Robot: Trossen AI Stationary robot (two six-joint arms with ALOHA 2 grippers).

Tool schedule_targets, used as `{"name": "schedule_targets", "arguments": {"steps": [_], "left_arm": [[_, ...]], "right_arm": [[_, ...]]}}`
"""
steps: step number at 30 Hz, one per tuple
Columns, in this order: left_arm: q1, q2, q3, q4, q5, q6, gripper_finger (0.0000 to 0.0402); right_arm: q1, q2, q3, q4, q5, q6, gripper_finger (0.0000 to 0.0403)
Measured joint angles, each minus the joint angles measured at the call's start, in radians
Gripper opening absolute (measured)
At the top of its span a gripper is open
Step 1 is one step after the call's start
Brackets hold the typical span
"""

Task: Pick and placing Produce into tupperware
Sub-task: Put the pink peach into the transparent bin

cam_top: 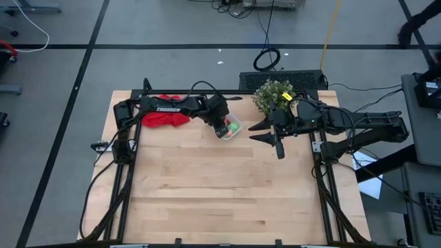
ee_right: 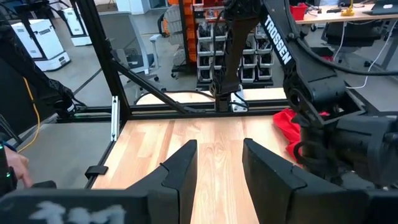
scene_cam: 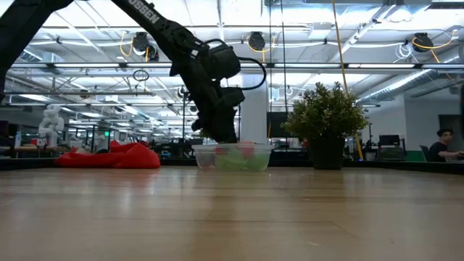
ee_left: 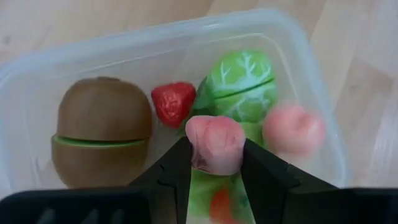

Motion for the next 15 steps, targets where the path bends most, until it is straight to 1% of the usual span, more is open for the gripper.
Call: {"name": "schedule_targets", "arguments": {"steps": [15], "left_arm": [[0.006, -0.002, 0.0, 0.01, 0.001, -0.011, 0.0118]], "right_arm": [[0.0, 0.0, 0.0, 0.007, 0.0, 0.003, 0.0118]]}}
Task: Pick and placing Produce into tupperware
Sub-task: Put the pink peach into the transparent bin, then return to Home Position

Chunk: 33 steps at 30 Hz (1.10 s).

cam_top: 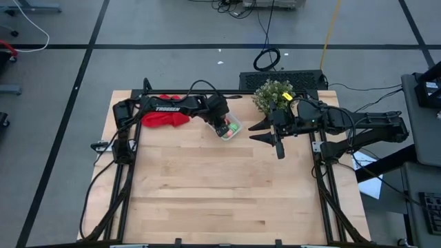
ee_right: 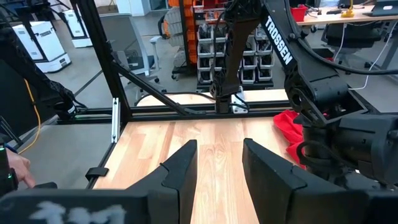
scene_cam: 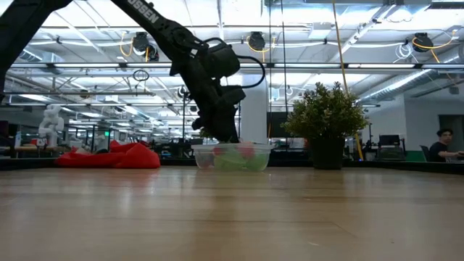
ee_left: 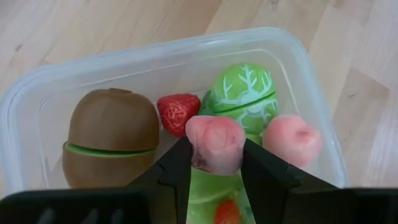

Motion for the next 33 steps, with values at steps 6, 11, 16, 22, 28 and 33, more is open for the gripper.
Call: {"name": "schedule_targets", "arguments": {"steps": [6, 11, 16, 22, 28, 33], "left_arm": [[0.001, 0.0, 0.0, 0.0, 0.0, 0.0, 0.0118], [0.003, 0.0, 0.0, 0.001, 0.008, 0.003, 0.0134], [0.012, 0.0, 0.0, 0.001, 0.007, -0.008, 0.0178], [0.012, 0.0, 0.0, 0.002, 0.001, -0.011, 0.0224], [0.012, -0.015, 0.005, 0.003, -0.002, -0.01, 0.0245], [0.011, -0.093, 0.029, -0.001, -0.002, -0.007, 0.0248]], "right_arm": [[0.0, 0.0, 0.0, 0.0, 0.0, 0.0, 0.0118], [0.0, 0.0, 0.0, 0.0, 0.0, 0.0, 0.0118], [0.0, 0.0, 0.0, 0.0, 0.0, 0.0, 0.0118], [0.0, 0.0, 0.0, 0.0, 0.0, -0.002, 0.0118], [0.0, 0.0, 0.0, -0.001, 0.0, -0.007, 0.0118], [0.0, 0.0, 0.0, -0.001, 0.0, -0.011, 0.0118]]}}
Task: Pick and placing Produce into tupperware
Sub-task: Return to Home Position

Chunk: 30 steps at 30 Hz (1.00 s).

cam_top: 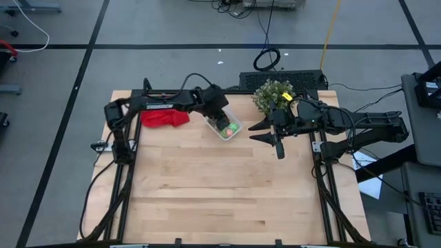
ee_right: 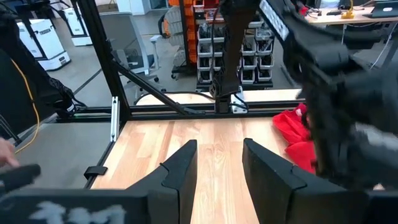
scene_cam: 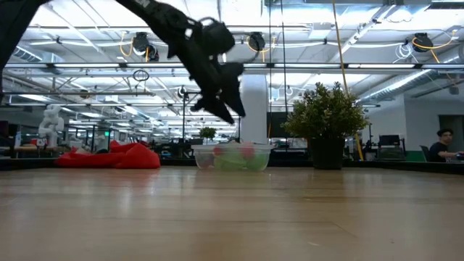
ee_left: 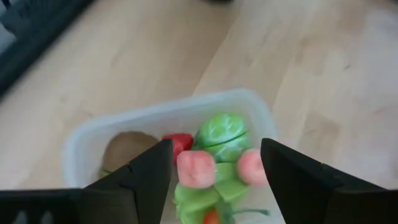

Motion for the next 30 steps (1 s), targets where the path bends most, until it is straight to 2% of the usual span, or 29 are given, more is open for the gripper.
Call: {"name": "schedule_targets", "arguments": {"steps": [5, 13, 22, 26, 30], "left_arm": [[-0.018, -0.14, 0.0, -0.045, -0.02, 0.001, 0.0248], [-0.171, -0.441, 0.0, -0.212, -0.213, 0.0, 0.0248], [-0.515, -0.654, 0.001, -0.362, -0.486, -0.149, 0.0248], [-0.705, -0.672, 0.001, -0.442, -0.656, -0.24, 0.0248], [-0.904, -0.668, -0.004, -0.527, -0.848, -0.364, 0.0248]], "right_arm": [[0.0, 0.0, 0.0, -0.013, 0.0, -0.016, 0.0118], [0.0, 0.0, 0.0, -0.023, 0.0, -0.017, 0.0118], [0.0, -0.012, 0.0, -0.076, 0.0, -0.009, 0.0118], [0.029, -0.043, 0.0, -0.17, -0.002, -0.012, 0.0118], [0.1, -0.109, -0.044, -0.139, -0.004, -0.015, 0.0118]]}}
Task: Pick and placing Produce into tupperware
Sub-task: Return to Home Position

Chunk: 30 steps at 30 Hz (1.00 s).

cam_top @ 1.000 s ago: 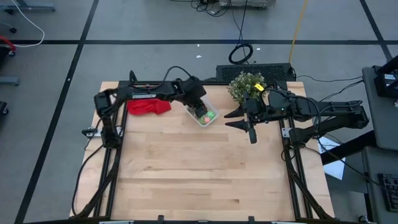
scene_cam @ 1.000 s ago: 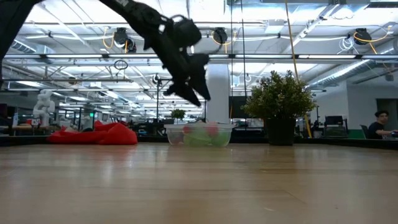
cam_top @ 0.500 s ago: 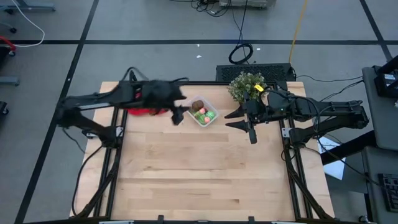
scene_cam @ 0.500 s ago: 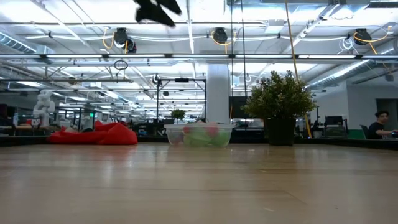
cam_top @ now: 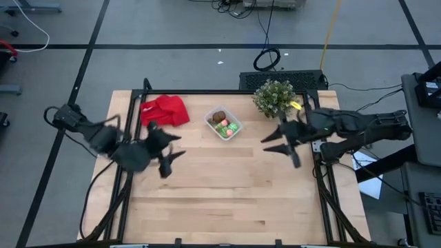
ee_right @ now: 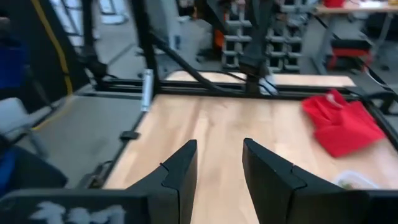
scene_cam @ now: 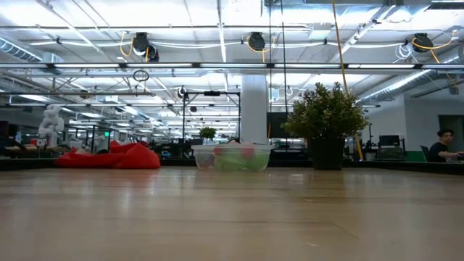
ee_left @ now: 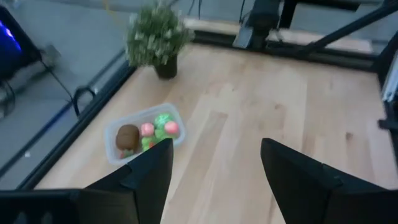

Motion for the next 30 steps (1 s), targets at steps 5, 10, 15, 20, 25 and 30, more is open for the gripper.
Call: {"name": "schedule_targets", "arguments": {"steps": [5, 10, 15, 20, 25, 30], "left_arm": [[-0.262, -0.009, -0.059, -0.095, -0.262, -0.231, 0.0248], [-0.488, -0.055, -0.194, -0.232, -0.468, -0.634, 0.0248], [-0.583, -0.076, -0.362, -0.228, -0.479, -0.889, 0.0248], [-0.601, -0.075, -0.518, -0.152, -0.466, -1.045, 0.0248], [-0.597, -0.074, -0.677, 0.118, -0.467, -1.006, 0.0248], [-0.552, -0.074, -0.819, 0.474, -0.465, -0.813, 0.0248]], "right_arm": [[0.087, -0.177, -0.155, 0.067, 0.001, 0.048, 0.0118], [0.165, -0.419, -0.39, 0.206, 0.002, 0.086, 0.0118], [0.241, -0.651, -0.623, 0.336, 0.002, 0.121, 0.0118], [0.285, -0.81, -0.812, 0.43, 0.003, 0.158, 0.0118], [0.295, -0.881, -0.986, 0.583, 0.003, 0.192, 0.0118], [0.291, -0.876, -1.119, 0.75, 0.008, 0.216, 0.0118]]}}
